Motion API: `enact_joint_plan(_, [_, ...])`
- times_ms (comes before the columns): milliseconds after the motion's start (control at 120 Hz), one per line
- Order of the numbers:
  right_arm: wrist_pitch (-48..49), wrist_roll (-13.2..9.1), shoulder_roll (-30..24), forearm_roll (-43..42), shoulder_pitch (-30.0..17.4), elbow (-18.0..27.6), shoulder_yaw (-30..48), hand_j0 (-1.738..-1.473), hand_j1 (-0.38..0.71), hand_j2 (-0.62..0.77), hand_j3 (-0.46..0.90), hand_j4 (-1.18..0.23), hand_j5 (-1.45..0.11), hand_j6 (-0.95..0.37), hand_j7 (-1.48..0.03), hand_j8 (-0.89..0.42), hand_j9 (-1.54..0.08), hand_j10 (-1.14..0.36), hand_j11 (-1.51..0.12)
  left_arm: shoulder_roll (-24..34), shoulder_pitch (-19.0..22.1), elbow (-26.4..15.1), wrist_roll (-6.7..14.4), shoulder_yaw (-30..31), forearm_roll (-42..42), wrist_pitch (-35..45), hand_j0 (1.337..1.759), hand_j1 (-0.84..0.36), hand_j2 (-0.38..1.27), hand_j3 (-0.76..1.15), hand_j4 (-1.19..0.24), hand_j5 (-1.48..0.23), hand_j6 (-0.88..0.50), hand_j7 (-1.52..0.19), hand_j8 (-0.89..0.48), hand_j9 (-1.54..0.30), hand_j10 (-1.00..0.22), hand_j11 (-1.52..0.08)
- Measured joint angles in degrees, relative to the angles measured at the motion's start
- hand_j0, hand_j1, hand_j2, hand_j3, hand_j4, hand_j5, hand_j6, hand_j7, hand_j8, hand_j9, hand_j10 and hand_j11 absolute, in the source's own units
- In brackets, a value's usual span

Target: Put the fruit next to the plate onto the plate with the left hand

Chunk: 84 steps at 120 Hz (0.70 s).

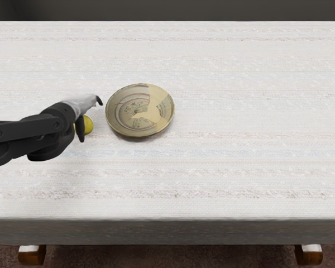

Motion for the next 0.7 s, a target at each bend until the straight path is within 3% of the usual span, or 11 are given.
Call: enact_joint_plan(700, [0.0,0.0,0.0,0.0,0.45,0.0,0.0,-1.658,-0.33,0.0,0.0,-0.01,-0.02,-0.01,-0.02,-0.01,-0.02,-0.01,-0.02,0.79,0.0,-0.39,0.0,2.2,0.07,0.93,1.658,-0.11,0.08,0.0,-0.39,-0.5,-0.39,-0.5,-0.39,-0.5,-0.39,-0.5])
